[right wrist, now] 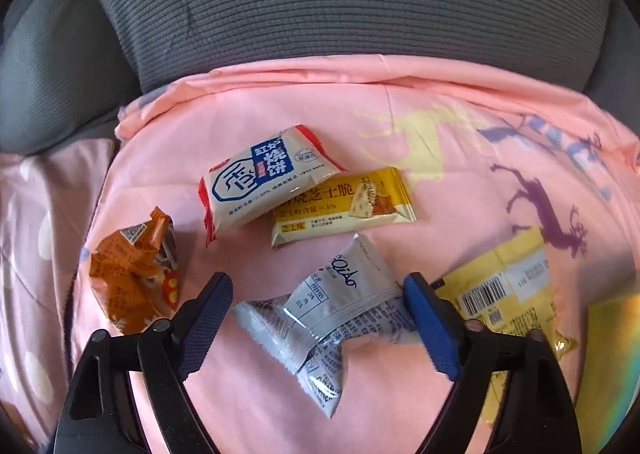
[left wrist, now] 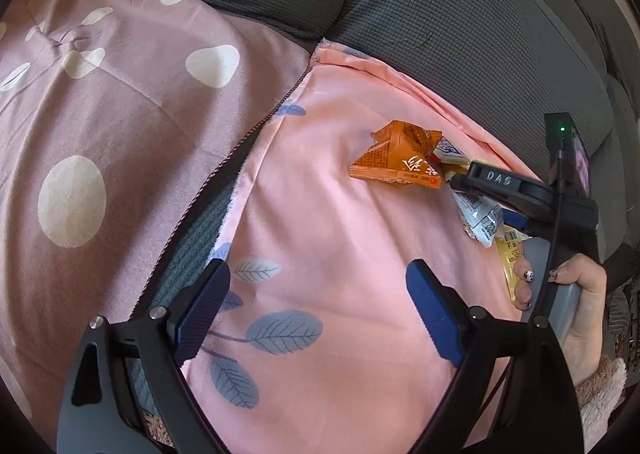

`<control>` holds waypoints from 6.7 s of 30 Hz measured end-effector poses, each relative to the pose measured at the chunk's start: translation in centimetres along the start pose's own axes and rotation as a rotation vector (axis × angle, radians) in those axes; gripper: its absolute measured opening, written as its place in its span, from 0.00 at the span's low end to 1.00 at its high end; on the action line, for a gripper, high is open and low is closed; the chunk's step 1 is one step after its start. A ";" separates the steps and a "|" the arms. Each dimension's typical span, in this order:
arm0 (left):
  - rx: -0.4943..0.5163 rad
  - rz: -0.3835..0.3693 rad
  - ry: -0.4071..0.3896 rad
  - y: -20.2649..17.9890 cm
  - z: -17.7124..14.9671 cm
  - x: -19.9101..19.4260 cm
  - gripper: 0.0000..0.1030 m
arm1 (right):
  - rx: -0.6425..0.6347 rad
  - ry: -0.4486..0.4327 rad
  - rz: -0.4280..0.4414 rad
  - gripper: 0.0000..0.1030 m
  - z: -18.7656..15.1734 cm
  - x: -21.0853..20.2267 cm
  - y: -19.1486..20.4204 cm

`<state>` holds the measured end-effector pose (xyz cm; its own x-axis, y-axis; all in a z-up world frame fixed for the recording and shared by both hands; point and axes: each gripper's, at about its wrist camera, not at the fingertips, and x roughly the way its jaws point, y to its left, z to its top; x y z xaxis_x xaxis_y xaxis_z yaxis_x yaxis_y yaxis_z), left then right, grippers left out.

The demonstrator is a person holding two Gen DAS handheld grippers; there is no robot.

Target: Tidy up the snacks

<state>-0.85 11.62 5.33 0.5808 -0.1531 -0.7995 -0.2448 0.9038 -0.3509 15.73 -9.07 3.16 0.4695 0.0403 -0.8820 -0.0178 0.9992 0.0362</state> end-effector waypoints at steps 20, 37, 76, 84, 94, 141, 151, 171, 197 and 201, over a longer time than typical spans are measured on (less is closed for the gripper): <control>0.041 0.023 0.010 -1.0 -0.8 0.4 0.87 | 0.110 0.047 0.207 0.39 -9.8 -5.3 -0.6; 0.170 -0.141 0.100 -5.5 -3.3 1.5 0.86 | 0.266 -0.001 0.358 0.71 -12.6 -9.4 -6.8; 0.356 -0.299 0.203 -9.8 -6.8 2.2 0.44 | 0.090 0.119 0.503 0.55 -13.4 -5.5 -3.5; 0.415 -0.374 0.047 -12.4 -6.5 -1.2 0.44 | 0.106 -0.038 0.493 0.55 -12.7 -9.9 -5.2; 0.620 -0.510 -0.131 -20.8 -7.5 -5.4 0.44 | 0.221 -0.326 0.434 0.55 -12.9 -17.7 -12.5; 0.729 -0.759 0.100 -32.4 -12.0 -0.8 0.75 | 0.751 -0.400 0.046 0.62 -18.0 -19.0 -29.4; 0.606 -0.425 -0.040 -22.8 -7.5 -5.2 0.85 | 0.629 -0.500 0.080 0.78 -16.5 -21.0 -25.6; 0.171 0.012 0.058 -4.9 -2.4 1.5 0.86 | 0.234 -0.155 0.027 0.84 -8.1 -9.9 -12.3; 0.141 0.000 0.060 -3.8 -1.8 1.4 0.86 | 0.108 0.049 0.184 0.35 -8.0 -4.1 -6.9; 0.132 -0.006 0.058 -3.6 -1.8 1.2 0.86 | 0.064 0.074 0.299 0.35 -10.5 -6.0 -3.3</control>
<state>-0.62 7.45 4.75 0.5355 -0.1777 -0.8256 -0.1349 0.9470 -0.2914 3.67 -12.59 3.36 0.3861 0.3346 -0.8596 -0.0883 0.9410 0.3266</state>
